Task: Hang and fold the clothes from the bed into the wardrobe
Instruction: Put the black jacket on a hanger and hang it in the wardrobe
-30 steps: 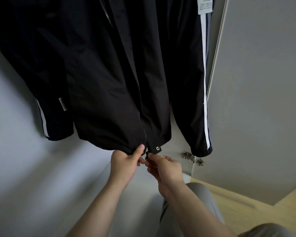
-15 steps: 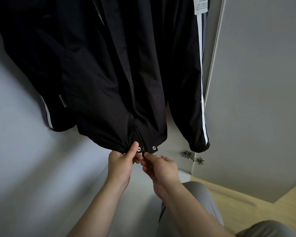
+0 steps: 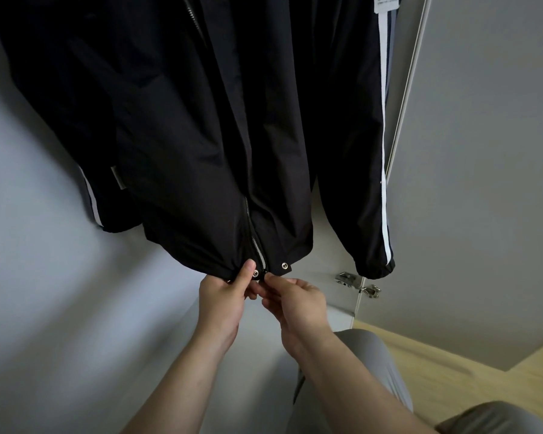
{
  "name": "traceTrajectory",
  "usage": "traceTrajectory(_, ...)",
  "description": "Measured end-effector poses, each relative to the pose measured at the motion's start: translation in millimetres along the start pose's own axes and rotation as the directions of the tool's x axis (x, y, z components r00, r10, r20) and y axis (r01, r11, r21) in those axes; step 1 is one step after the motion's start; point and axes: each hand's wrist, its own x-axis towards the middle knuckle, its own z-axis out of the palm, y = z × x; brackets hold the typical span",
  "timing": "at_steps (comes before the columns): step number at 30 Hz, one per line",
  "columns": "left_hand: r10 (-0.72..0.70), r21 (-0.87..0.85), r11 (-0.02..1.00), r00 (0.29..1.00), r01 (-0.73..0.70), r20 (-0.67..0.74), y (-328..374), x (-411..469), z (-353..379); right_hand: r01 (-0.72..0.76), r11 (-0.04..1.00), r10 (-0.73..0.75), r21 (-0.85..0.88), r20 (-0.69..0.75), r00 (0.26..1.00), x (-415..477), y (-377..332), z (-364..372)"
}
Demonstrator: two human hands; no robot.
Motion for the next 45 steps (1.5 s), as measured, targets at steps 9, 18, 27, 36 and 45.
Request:
traceTrajectory(9, 0.087, 0.400, 0.911, 0.994, -0.106, 0.063, 3.0, 5.8, -14.1, 0.008, 0.999, -0.010, -0.033, -0.052, 0.999, 2.2, 0.3, 3.0)
traceTrajectory(18, 0.132, 0.584, 0.791, 0.983, -0.180, 0.123, 0.4, 8.2, -17.9, 0.013, 0.995, -0.023, -0.098, -0.096, 0.995, 3.8, -7.5, 4.4)
traceTrajectory(27, 0.083, 0.538, 0.828, 0.984, -0.156, 0.157, -2.5, 12.9, -19.0, 0.078, 0.939, -0.071, -0.335, 0.034, 0.997, 8.4, -16.0, -0.1)
traceTrajectory(36, 0.015, 0.195, 0.980, 0.986, -0.048, 0.167, -3.4, 9.1, -15.6, -0.107, 0.912, 0.156, -0.396, 0.093, 0.983, 11.2, -16.3, 7.5)
traceTrajectory(45, -0.169, -0.104, 0.976, 0.964, 0.193, 0.207, -19.7, 2.3, -10.9, -0.235, 0.922, 0.290, -0.307, 0.150, 0.945, 9.5, -22.8, 17.6)
